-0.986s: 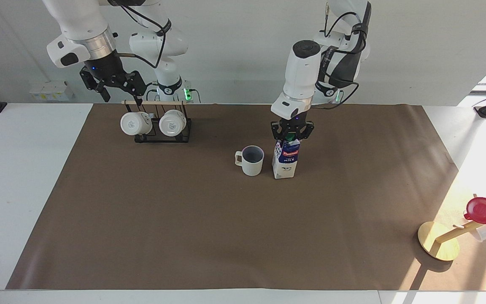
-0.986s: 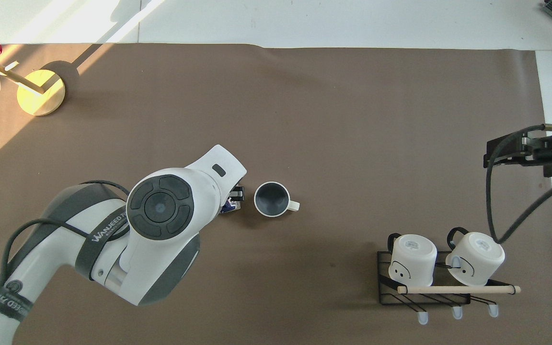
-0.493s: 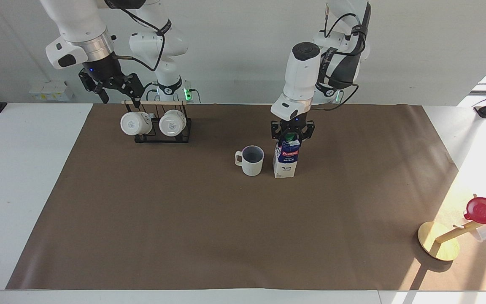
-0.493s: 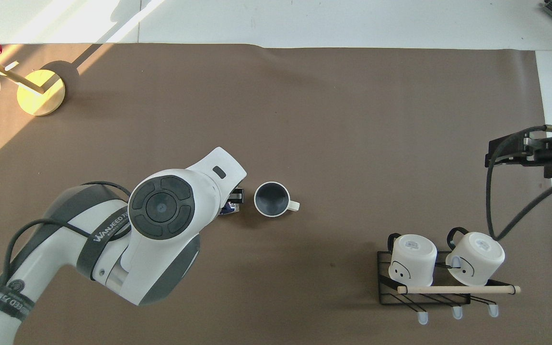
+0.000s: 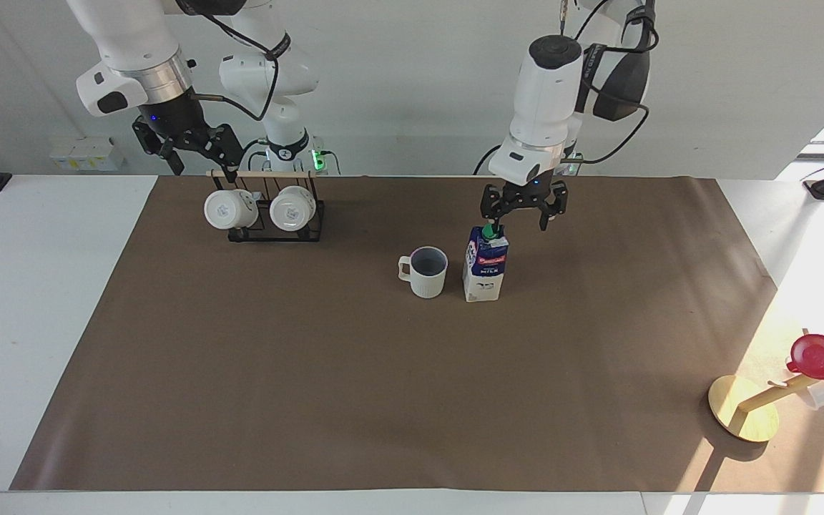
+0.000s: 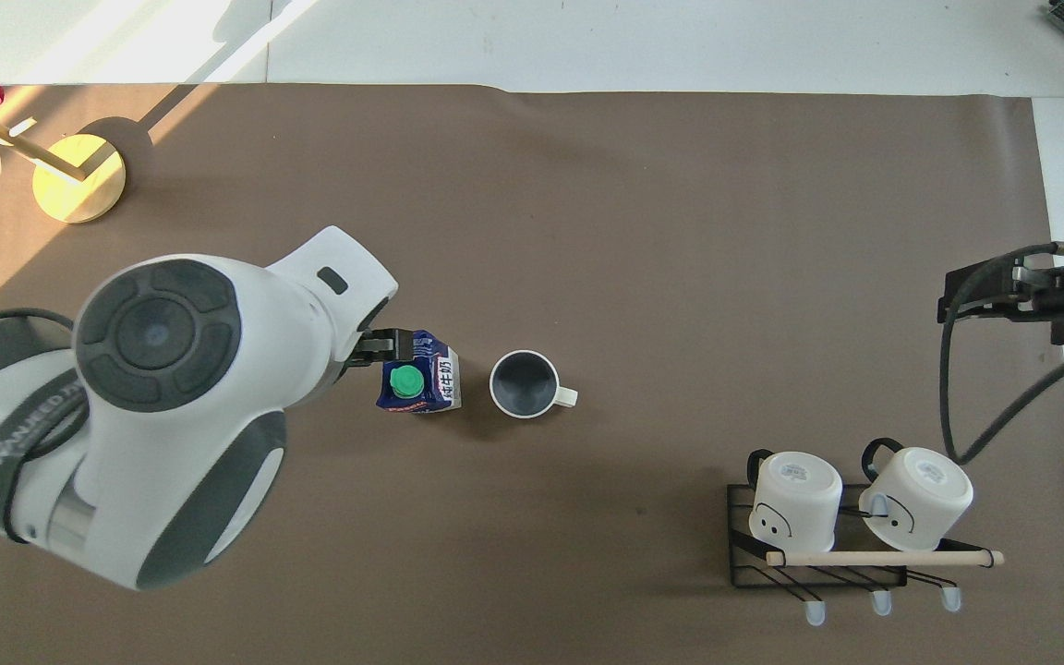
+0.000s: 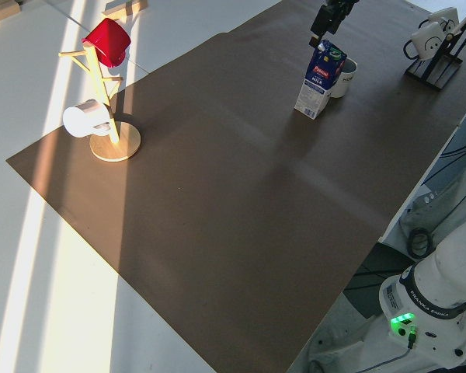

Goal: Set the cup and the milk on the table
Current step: 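Open the left gripper and withdraw it from the carton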

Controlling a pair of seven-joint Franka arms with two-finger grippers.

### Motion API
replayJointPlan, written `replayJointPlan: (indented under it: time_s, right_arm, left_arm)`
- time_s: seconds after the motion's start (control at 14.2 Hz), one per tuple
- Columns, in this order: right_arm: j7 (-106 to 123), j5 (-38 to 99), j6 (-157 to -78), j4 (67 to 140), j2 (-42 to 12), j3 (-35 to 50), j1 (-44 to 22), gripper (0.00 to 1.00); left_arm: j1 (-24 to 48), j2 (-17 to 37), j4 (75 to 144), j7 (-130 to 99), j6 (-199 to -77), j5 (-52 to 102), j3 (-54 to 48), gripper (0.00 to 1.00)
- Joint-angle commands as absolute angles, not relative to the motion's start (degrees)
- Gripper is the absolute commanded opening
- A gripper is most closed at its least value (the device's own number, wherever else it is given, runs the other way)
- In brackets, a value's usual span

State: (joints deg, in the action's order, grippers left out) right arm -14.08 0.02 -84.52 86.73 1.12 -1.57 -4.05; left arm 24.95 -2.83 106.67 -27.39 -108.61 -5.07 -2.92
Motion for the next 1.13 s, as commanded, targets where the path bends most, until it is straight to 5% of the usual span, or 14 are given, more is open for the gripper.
replayJointPlan:
  time_s: [0.0, 0.49, 1.06]
  right_arm:
    - [-14.85, 0.53, -85.96, 88.42, 2.46, -1.49, -3.25, 1.00]
    - [-14.68, 1.41, -85.87, 88.33, 2.37, -1.49, -3.25, 1.00]
    - [-14.68, 1.41, -85.87, 88.33, 2.37, -1.49, -3.25, 1.00]
  left_arm:
    - [19.79, -4.13, 102.15, -20.50, -101.19, -3.44, -2.99, 1.00]
    - [7.48, -4.31, 91.42, -7.48, -86.94, -1.58, -2.90, 1.00]
    - [-2.46, -4.57, 87.89, -0.54, -80.25, 0.61, -3.08, 1.00]
